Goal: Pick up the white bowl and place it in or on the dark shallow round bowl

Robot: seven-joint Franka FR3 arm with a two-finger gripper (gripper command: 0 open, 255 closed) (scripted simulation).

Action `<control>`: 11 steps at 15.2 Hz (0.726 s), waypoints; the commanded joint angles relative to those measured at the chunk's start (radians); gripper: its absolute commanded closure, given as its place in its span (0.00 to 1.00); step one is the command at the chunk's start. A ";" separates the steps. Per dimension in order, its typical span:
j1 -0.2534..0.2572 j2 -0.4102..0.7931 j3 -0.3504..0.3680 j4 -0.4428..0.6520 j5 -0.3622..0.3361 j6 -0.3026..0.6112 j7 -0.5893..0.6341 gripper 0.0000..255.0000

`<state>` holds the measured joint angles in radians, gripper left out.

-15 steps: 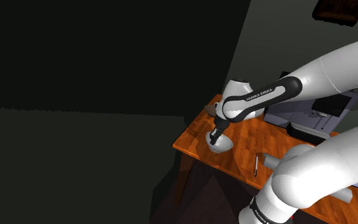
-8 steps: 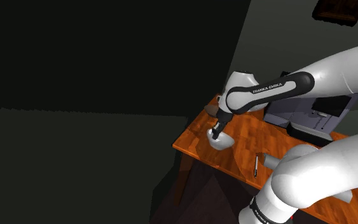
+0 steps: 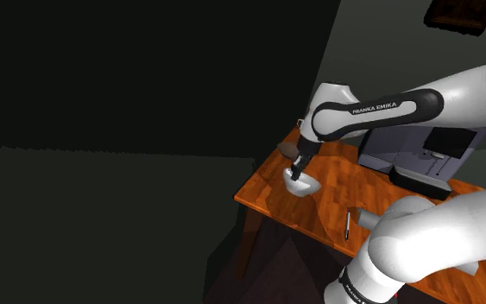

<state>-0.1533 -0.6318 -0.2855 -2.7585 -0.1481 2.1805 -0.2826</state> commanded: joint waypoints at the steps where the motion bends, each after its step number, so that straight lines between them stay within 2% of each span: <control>1: 0.001 -0.014 0.005 0.021 0.003 -0.035 0.002 1.00; 4: 0.001 -0.033 0.013 0.050 0.007 -0.083 0.003 1.00; 11: 0.010 0.216 -0.110 0.282 0.024 -0.062 -0.141 1.00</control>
<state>-0.1480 -0.4502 -0.3820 -2.5127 -0.1318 2.1207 -0.4058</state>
